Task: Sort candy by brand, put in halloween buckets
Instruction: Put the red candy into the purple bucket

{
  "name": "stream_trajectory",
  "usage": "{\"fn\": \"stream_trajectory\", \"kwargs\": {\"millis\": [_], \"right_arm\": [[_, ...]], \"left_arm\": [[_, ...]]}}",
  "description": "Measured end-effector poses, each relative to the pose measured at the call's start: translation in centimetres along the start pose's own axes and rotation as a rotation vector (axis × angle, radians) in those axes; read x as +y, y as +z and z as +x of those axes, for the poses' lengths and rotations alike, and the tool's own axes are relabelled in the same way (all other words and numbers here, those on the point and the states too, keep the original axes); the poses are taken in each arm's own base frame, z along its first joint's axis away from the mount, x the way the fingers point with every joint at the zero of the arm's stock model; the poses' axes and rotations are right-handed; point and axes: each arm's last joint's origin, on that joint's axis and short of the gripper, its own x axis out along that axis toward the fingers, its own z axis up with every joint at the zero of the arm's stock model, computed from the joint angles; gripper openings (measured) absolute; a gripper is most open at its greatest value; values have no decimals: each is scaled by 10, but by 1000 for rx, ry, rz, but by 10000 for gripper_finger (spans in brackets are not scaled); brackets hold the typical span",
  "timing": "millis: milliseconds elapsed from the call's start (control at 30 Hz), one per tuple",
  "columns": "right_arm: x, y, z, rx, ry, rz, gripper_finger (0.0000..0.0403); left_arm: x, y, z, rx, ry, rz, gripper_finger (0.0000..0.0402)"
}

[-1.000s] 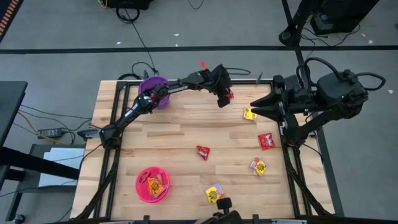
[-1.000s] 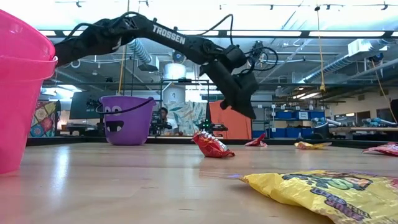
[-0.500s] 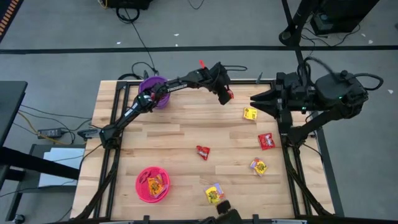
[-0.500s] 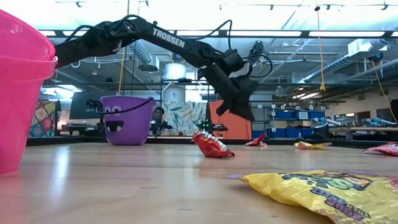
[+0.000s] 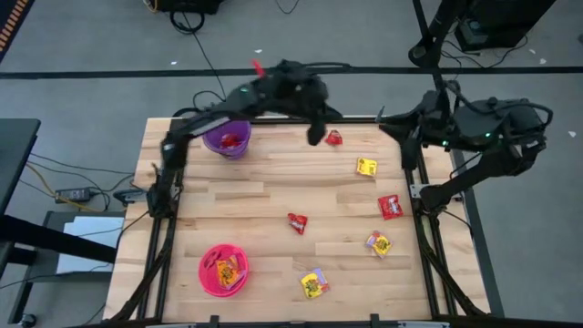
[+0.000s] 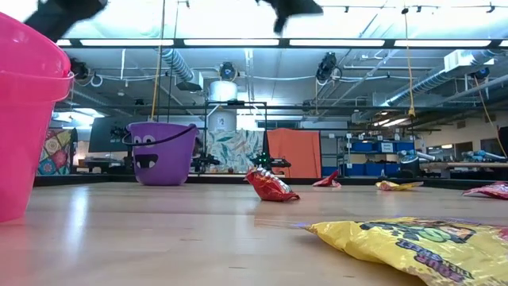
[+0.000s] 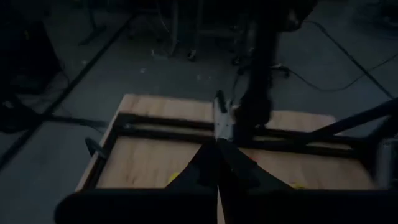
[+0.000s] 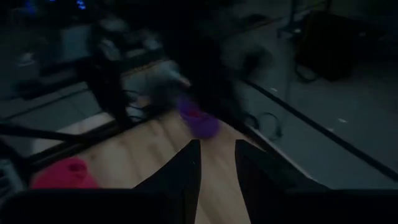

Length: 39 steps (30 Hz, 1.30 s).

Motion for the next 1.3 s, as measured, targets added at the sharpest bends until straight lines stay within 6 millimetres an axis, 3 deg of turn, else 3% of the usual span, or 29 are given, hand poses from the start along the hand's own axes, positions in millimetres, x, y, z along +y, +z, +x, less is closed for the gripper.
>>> {"fn": "stream_trajectory", "kwargs": {"millis": [133,267,467,633,767,900,1067,1300], "right_arm": [[-13,-7,0,66,-92,-31,111],[-21,-25,20,192,-196,-50,111],[-26,-69,84,327,-205,-11,111],[-44,-110,145,345,-59,105,109],[-75,-140,182,354,-14,247,105],[-109,-172,208,425,6,395,99],[-142,-195,229,513,16,499,98],[-177,-194,250,499,19,461,97]], "left_arm": [[-20,26,-80,-3,81,2,4],[-36,30,-146,53,186,-14,4],[-67,29,-239,30,339,-92,4],[-88,18,-282,40,380,-168,4],[-99,7,-300,73,408,-215,4],[-107,-6,-296,118,404,-239,5],[-116,-25,-269,193,402,-269,5],[-134,-44,-230,156,293,-368,5]]}}
